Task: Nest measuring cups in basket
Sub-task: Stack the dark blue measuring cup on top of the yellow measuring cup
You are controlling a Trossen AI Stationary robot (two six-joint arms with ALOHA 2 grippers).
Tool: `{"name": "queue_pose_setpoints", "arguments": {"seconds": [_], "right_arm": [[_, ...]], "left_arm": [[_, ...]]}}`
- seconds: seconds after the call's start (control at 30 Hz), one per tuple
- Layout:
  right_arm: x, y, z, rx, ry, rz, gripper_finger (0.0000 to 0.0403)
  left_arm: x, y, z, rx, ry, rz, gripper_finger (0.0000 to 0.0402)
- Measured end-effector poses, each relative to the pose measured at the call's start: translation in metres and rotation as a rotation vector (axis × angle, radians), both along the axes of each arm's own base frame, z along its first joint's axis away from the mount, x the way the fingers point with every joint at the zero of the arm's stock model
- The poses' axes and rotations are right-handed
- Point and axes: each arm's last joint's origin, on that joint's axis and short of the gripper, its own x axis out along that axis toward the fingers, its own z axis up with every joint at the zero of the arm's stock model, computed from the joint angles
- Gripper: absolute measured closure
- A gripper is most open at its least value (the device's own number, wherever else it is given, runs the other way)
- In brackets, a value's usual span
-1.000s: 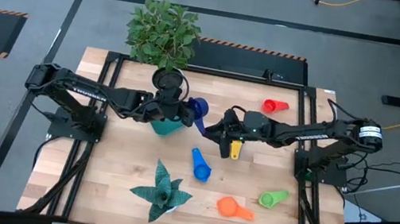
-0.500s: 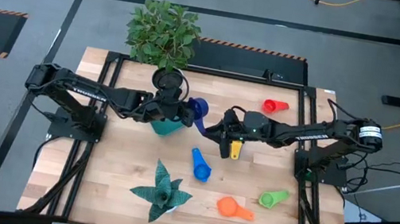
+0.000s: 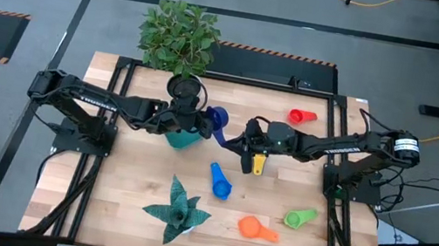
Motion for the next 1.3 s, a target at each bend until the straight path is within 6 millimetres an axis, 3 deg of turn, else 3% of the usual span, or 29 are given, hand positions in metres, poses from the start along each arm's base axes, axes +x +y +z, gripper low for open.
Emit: {"name": "queue_pose_setpoints", "arguments": {"seconds": [0.27, 0.47, 0.73, 1.0, 1.3], "right_arm": [[0.0, 0.0, 0.0, 0.001, -0.002, 0.006, 0.0394], [-0.001, -0.002, 0.001, -0.01, 0.004, 0.002, 0.0394], [-0.019, -0.02, 0.013, -0.043, 0.076, -0.05, 0.0394], [-0.052, -0.037, 0.029, -0.075, 0.188, -0.116, 0.0394], [-0.116, -0.031, 0.056, -0.003, 0.31, -0.184, 0.0394]], "left_arm": [[0.0, 0.0, 0.0, -0.009, -0.003, -0.007, 0.0388], [0.0, 0.0, 0.0, -0.009, -0.006, -0.006, 0.0364], [0.001, -0.001, 0.001, -0.008, -0.007, -0.015, 0.0335], [0.001, -0.001, 0.0, -0.015, -0.006, -0.025, 0.0333], [0.001, -0.005, 0.0, -0.024, 0.004, -0.066, 0.0333]]}}
